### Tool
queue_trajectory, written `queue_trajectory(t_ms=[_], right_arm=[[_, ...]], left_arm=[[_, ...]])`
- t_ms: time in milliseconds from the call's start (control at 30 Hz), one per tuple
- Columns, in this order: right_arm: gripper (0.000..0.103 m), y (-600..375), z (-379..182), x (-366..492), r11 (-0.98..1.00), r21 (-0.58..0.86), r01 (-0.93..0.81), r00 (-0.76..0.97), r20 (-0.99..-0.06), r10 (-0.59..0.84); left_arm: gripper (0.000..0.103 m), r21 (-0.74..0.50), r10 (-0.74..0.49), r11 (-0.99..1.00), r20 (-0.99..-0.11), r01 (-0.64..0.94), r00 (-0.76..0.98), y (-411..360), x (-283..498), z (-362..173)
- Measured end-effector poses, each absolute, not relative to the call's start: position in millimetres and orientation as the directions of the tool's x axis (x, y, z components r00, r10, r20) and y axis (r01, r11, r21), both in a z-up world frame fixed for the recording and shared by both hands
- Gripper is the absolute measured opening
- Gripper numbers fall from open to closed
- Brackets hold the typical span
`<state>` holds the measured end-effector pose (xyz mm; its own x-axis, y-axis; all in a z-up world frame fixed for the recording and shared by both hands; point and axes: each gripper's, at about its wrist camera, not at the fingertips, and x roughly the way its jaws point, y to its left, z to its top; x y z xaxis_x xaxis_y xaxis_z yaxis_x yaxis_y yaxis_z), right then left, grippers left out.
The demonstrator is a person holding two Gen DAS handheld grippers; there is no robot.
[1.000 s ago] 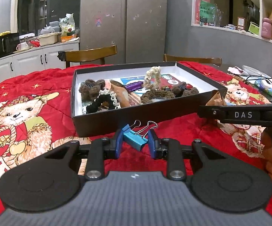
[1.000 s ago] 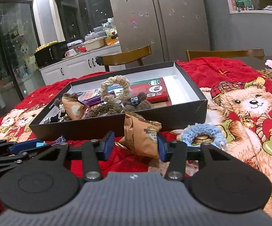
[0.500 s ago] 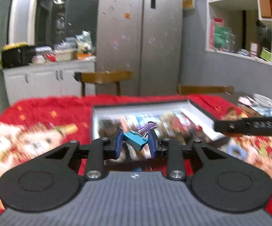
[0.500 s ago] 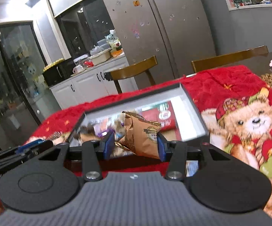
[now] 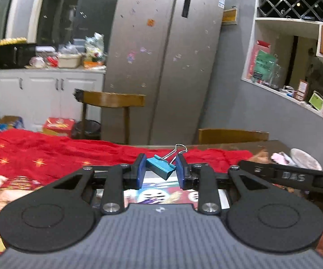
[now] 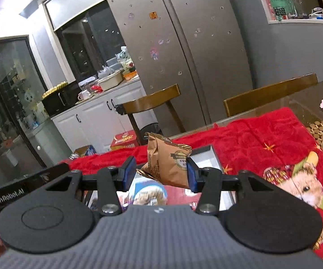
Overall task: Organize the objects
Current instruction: 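Lift both held items and carry them over the black box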
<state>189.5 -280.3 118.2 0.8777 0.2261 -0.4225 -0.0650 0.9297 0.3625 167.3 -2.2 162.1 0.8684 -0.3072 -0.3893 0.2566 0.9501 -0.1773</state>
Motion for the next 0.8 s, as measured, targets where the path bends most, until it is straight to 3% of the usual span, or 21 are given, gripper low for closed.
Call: queue_trajectory(t_ms=[367,533,800], right_arm=[[0.050,-290.4,66.1,267.9,0.920,0.391,0.012,0.821,-0.529,0.214],[0.050,-297.1,38.3,287.8,0.929,0.369,0.044,0.783,-0.590,0.197],[0.050,-290.5,10.8,299.1,0.940,0.339,0.035,0.733,-0.648,0.207]], left_arm=[[0.033,-0.283,-0.356,0.929,-0.523,0.237,0.774,-55.9,270.4,115.4],[0.033,-0.196,-0.299,0.954,-0.587,0.225,0.752,-69.0,295.0,80.9],[0.033,-0.156,-0.264,0.964,-0.649,0.216,0.713,-67.2,307.9,38.1]])
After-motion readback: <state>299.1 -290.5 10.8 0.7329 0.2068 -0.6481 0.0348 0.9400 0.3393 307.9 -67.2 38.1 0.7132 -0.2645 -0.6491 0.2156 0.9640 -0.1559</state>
